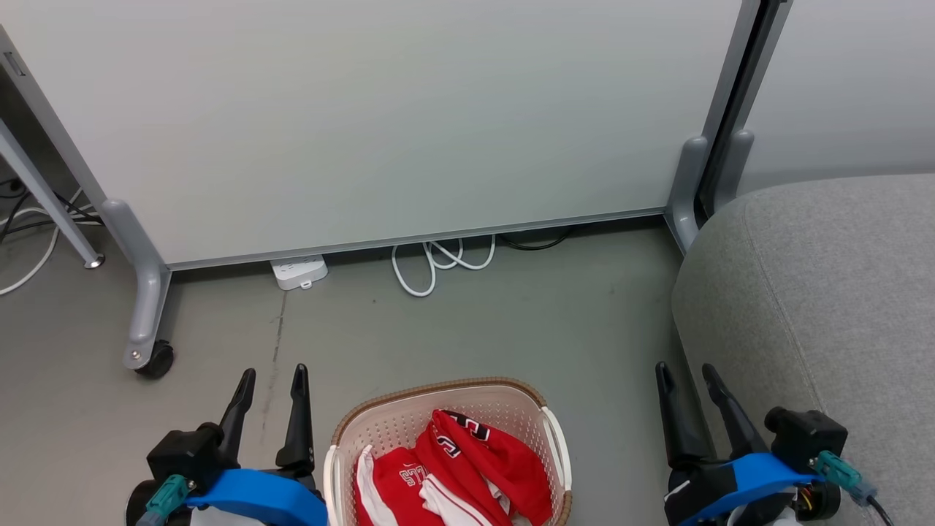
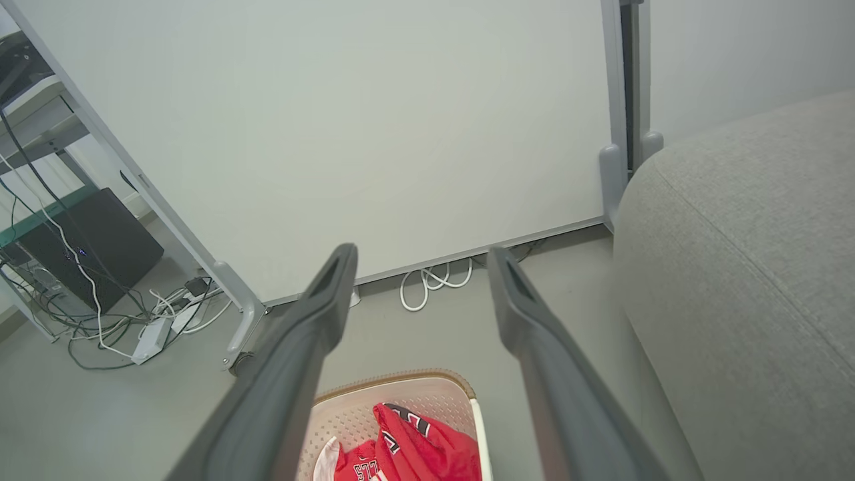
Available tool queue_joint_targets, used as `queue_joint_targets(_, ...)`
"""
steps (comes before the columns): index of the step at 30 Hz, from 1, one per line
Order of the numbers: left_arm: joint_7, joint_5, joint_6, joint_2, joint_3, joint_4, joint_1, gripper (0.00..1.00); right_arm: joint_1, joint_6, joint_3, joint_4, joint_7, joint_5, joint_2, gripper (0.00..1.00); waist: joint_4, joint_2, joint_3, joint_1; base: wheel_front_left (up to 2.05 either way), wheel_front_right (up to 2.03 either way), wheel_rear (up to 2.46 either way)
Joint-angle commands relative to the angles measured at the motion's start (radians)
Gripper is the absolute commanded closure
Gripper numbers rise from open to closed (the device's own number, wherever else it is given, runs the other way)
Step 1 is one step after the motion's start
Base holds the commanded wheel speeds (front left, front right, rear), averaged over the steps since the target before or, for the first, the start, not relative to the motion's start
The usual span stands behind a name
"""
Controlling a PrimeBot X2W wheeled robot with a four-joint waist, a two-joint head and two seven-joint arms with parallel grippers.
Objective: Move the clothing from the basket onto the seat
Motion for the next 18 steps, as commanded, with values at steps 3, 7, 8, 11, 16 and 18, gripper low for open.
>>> queue_joint_targets(3, -0.012, 0.038, 0.008, 0.010, -0.009, -0.002, -0.019, 0.00, -0.018, 0.000, 0.008, 0.001, -0.014, -0.040, -0.005, 0.00, 0.001, 0.0000, -0.001, 0.0000, 0.00, 0.00, 0.00)
queue_joint_targets(7, -0.021, 0.073, 0.010, 0.010, -0.014, 0.002, -0.019, 0.00, -0.020, 0.000, 0.015, 0.010, -0.022, -0.074, -0.005, 0.00, 0.002, 0.0000, -0.002, 0.0000, 0.00, 0.00, 0.00)
queue_joint_targets(8, -0.024, 0.082, 0.011, 0.010, -0.015, 0.003, -0.019, 0.00, -0.020, 0.000, 0.016, 0.012, -0.025, -0.083, -0.005, 0.00, 0.003, 0.0000, -0.002, 0.0000, 0.00, 0.00, 0.00)
queue_joint_targets(11, -0.030, 0.106, 0.012, 0.010, -0.018, 0.007, -0.020, 0.00, -0.022, 0.000, 0.021, 0.019, -0.031, -0.110, -0.005, 0.00, 0.004, 0.0000, -0.003, 0.0000, 0.00, 0.00, 0.00)
queue_joint_targets(16, -0.040, 0.145, 0.011, 0.010, -0.025, 0.015, -0.022, 0.00, -0.024, 0.000, 0.026, 0.027, -0.041, -0.151, -0.005, 0.00, 0.007, 0.0000, -0.004, 0.0000, 0.00, 0.00, 0.00)
queue_joint_targets(18, -0.045, 0.161, 0.012, 0.010, -0.028, 0.018, -0.023, 0.00, -0.024, 0.000, 0.028, 0.030, -0.045, -0.167, -0.005, 0.00, 0.008, 0.0000, -0.005, 0.0000, 0.00, 0.00, 0.00)
